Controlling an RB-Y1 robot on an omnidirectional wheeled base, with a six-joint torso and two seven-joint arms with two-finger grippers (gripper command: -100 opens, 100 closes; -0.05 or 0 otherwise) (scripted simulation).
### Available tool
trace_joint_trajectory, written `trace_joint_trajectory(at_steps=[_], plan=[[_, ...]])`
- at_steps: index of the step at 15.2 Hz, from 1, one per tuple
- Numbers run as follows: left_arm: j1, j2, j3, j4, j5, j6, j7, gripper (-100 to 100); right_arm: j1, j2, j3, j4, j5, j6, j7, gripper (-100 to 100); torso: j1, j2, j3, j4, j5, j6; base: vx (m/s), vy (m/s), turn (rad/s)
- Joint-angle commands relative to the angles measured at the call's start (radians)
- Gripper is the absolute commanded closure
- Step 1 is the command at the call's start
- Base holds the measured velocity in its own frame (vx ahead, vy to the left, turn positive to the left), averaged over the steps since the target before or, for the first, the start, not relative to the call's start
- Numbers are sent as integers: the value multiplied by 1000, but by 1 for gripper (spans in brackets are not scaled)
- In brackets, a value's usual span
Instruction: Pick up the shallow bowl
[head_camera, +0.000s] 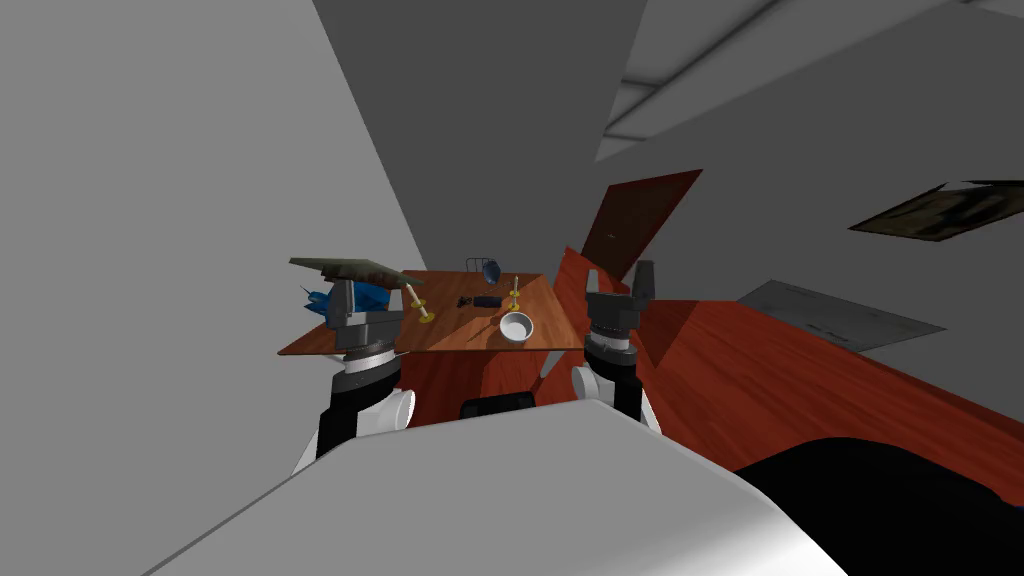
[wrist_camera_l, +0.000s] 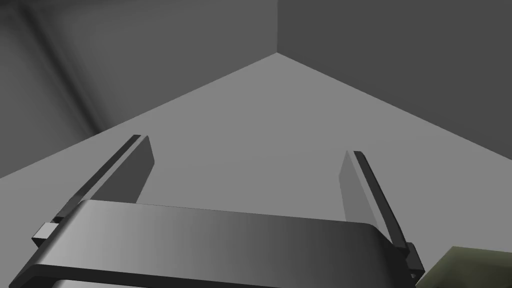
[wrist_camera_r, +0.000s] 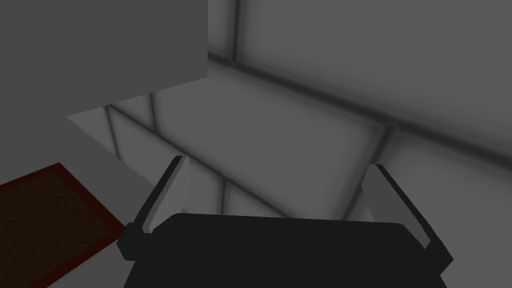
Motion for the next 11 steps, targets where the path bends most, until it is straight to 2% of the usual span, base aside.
trace_joint_trajectory(at_steps=[1,4,11], plan=[[0,0,0,0,0,0,0,0,0,-50,1,8,4,6,4,-100,0,0,0,0,0,0,-1,10,33],[0,0,0,0,0,0,0,0,-1,-95,2,17,9,12,8,-100,1,0,0,0,0,0,-7,19,42],[0,0,0,0,0,0,0,0,-2,-254,13,74,38,54,36,-100,3,1,0,0,1,0,-8,37,72]])
